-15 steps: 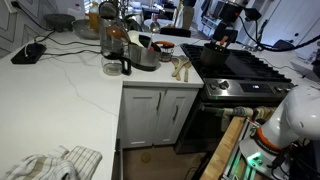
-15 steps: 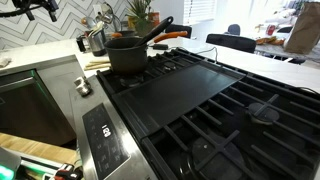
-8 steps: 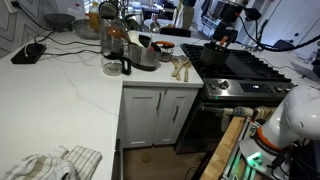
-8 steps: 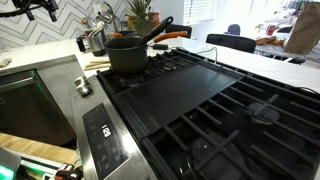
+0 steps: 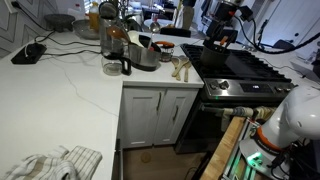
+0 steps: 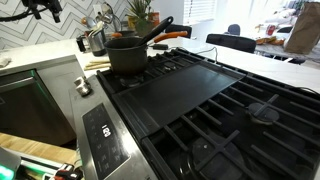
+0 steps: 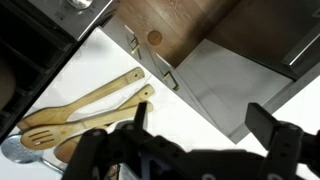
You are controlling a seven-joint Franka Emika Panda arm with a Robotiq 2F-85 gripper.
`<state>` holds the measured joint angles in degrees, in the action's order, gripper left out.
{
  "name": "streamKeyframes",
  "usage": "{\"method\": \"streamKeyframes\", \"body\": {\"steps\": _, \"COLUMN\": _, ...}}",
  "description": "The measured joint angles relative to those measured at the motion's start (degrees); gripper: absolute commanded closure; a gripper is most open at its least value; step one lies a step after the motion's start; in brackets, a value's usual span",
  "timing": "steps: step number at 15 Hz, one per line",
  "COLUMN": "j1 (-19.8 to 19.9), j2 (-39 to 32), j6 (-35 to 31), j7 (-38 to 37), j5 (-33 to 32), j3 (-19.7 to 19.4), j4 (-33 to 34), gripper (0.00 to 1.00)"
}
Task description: Put the slotted spoon in the silver holder
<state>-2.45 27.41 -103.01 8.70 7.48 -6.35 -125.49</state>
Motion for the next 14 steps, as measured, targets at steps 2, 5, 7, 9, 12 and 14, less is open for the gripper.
{"method": "streamKeyframes", "body": {"steps": 2, "j1": 1.5, "j2": -3.6, "j6": -0.3, "j7": -3.7, "j5": 0.4, "j3": -0.1, "j4": 1.8, "gripper": 0.00}}
{"method": "streamKeyframes", "body": {"steps": 5, "j1": 4.1, "j2": -9.3, "j6": -1.0, "j7": -8.6, "j5": 0.6, "j3": -0.4, "j4": 3.7, "gripper": 0.00}}
{"method": "streamKeyframes", "body": {"steps": 7, "j1": 5.6, "j2": -13.2, "j6": -1.7, "j7": -11.9, "j5": 1.0, "j3": -0.6, "j4": 4.7, "gripper": 0.00}}
{"method": "streamKeyframes", "body": {"steps": 9, "j1": 6.7, "j2": -16.8, "j6": -3.0, "j7": -15.3, "j5": 2.1, "j3": -0.8, "j4": 5.3, "gripper": 0.00}}
{"method": "streamKeyframes", "body": {"steps": 12, "j1": 8.0, "j2": -22.1, "j6": -5.2, "j7": -20.5, "j5": 4.5, "j3": -1.1, "j4": 6.2, "gripper": 0.00}}
{"method": "streamKeyframes", "body": {"steps": 14, "j1": 8.8, "j2": -25.2, "j6": -6.3, "j7": -23.7, "j5": 6.4, "j3": -1.5, "j4": 7.0, "gripper": 0.00}}
